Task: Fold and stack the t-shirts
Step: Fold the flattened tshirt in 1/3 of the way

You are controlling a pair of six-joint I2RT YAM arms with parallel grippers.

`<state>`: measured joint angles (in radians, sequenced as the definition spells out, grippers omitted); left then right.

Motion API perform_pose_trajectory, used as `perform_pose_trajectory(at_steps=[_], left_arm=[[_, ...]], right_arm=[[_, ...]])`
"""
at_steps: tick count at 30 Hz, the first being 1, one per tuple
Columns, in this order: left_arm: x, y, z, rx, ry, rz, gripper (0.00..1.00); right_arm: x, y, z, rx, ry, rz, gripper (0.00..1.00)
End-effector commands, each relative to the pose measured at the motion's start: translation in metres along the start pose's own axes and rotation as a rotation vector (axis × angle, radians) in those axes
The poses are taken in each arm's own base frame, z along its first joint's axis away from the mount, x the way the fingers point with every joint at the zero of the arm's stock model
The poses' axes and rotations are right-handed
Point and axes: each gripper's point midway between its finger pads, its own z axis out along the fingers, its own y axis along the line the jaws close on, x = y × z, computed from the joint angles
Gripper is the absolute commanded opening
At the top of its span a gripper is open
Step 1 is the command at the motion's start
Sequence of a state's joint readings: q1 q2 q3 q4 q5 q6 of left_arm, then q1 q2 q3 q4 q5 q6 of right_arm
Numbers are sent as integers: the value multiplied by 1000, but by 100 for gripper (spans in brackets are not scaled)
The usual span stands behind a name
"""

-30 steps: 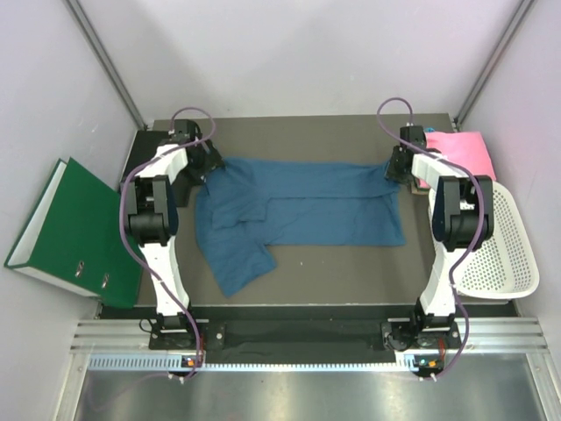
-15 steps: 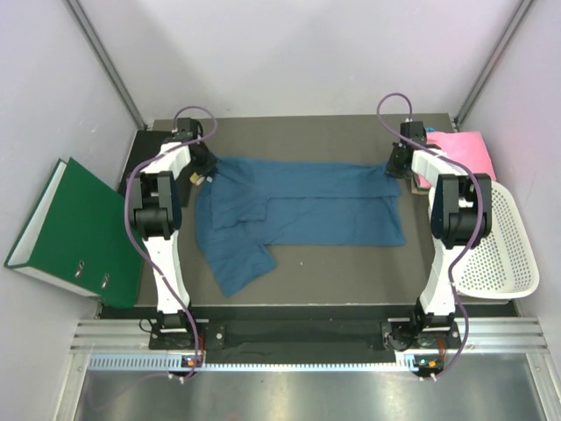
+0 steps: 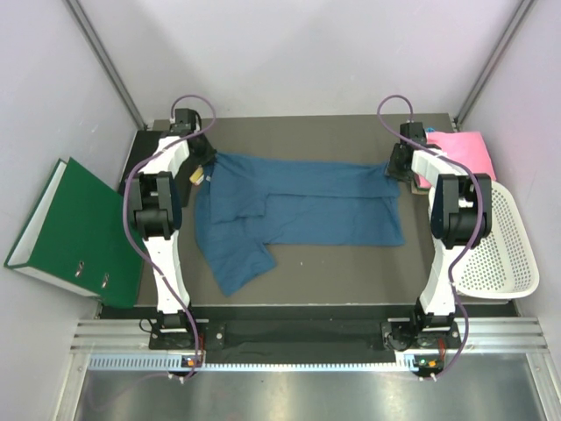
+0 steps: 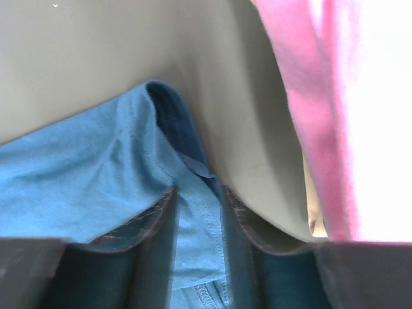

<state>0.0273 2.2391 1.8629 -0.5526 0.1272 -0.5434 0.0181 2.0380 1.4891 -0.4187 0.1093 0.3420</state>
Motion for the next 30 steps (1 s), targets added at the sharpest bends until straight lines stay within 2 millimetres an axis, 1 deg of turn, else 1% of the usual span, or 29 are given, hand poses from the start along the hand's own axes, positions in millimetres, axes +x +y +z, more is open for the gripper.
perform_pose_trajectory(at_steps=[1, 2, 4, 5, 7, 8, 9, 11, 12, 14, 18, 20, 22, 27, 30], left_arm=[[-20, -13, -7, 34, -48, 31, 0], [-20, -13, -7, 35, -47, 29, 0], [-20, -14, -6, 37, -46, 31, 0], [-19, -13, -6, 37, -45, 32, 0], [-18, -13, -5, 40, -41, 34, 0], [-17, -13, -5, 40, -38, 33, 0], [-17, -13, -5, 40, -37, 33, 0], [-17, -13, -5, 40, -38, 36, 0], [-16, -13, -5, 42, -36, 36, 0], [-16, -13, -5, 47, -35, 38, 0], [-15, -13, -4, 46, -34, 41, 0], [-15, -13, -4, 46, -34, 44, 0], [-16, -14, -4, 50, -36, 49, 0], [-17, -14, -4, 53, -37, 50, 0], [-17, -14, -4, 52, -36, 53, 0]], right_arm=[[-24, -9, -16, 46, -56, 21, 40], [-23, -11, -19, 57, -56, 26, 45], [-19, -18, -22, 88, -47, 31, 45], [-21, -18, -27, 88, -56, 34, 44], [-14, -20, -29, 86, -48, 46, 44], [-16, -19, -34, 83, -62, 55, 43], [-9, -21, -33, 83, -52, 62, 41], [-9, -19, -36, 68, -58, 88, 40], [-2, -19, -35, 70, -43, 93, 39], [1, -18, -34, 66, -37, 107, 37], [14, -18, -29, 61, 9, 118, 35], [19, -17, -24, 58, 30, 121, 35], [28, -19, -18, 76, 68, 120, 35], [37, -21, -14, 83, 87, 133, 34], [38, -21, -13, 82, 82, 138, 31]])
